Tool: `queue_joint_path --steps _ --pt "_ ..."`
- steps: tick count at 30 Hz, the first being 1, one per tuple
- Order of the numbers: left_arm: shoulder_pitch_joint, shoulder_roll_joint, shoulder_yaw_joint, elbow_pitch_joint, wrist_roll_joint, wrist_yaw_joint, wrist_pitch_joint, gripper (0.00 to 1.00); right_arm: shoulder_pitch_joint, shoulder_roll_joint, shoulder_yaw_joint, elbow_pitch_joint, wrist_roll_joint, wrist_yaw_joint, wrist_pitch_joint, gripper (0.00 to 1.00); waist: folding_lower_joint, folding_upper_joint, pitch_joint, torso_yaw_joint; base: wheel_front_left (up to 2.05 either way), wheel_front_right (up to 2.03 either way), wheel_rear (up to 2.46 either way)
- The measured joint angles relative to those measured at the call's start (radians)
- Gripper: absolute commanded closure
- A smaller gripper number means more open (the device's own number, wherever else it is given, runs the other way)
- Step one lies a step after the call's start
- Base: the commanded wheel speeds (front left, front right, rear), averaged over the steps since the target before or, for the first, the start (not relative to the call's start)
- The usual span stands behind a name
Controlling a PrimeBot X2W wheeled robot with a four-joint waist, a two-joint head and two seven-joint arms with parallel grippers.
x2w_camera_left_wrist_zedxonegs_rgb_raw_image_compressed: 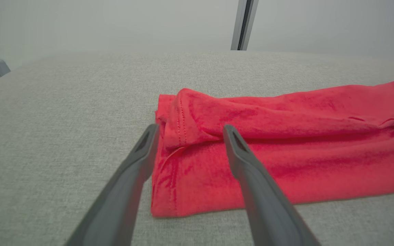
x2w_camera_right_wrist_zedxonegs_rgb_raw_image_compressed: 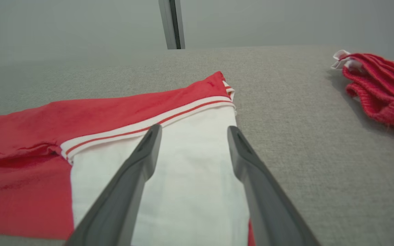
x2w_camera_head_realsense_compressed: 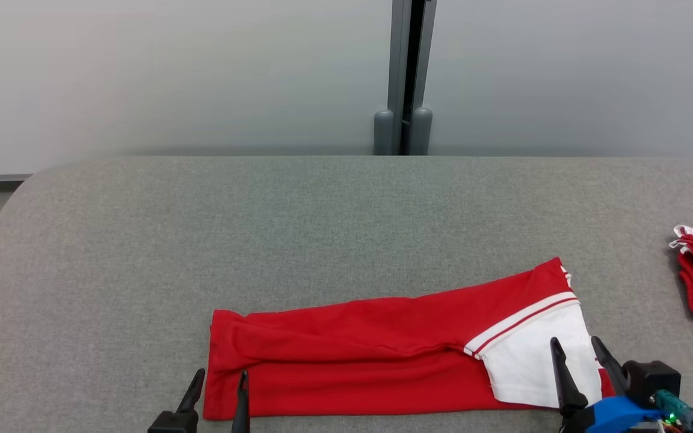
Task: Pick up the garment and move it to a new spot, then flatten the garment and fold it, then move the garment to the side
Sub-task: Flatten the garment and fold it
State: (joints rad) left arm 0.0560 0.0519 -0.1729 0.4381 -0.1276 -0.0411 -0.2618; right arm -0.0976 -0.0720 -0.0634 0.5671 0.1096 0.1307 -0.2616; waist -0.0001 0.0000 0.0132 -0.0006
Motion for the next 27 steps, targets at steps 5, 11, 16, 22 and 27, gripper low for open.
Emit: queue_joint_path --steps 5,11,16,22,27 --pt "-0.04 0.0 -0.015 0.002 -0.013 -0.008 0.0 0.0 -0.105 -0.022 -0.028 0.069 -0.005 0.0 0.031 0.0 0.0002 0.0001 0.049 0.003 0.0 0.0 0.0" --pt "-0.082 0.0 -0.036 0.015 -0.024 -0.012 0.0 0.0 -0.194 -0.036 -0.1 0.213 -0.008 0.0 0.119 0.0 0.0002 0.0 0.105 0.034 0.0 0.0 0.0" --pt "-0.095 0.0 -0.034 0.024 -0.027 -0.011 0.0 0.0 -0.235 -0.033 -0.119 0.296 0.021 0.0 0.139 0.0 0.0001 0.0 0.132 0.056 0.0 0.0 0.0" --pt "-0.095 0.0 -0.019 0.031 -0.026 -0.011 0.0 0.0 -0.245 -0.046 -0.113 0.345 0.056 0.002 0.09 1.0 0.0001 0.0 0.127 0.039 0.0 0.0 0.0" --pt "-0.093 0.0 -0.023 0.035 -0.032 -0.012 0.0 0.0 -0.222 -0.097 -0.176 0.363 0.05 0.005 0.028 1.0 0.0002 0.0001 0.106 0.013 0.0 0.0 0.0"
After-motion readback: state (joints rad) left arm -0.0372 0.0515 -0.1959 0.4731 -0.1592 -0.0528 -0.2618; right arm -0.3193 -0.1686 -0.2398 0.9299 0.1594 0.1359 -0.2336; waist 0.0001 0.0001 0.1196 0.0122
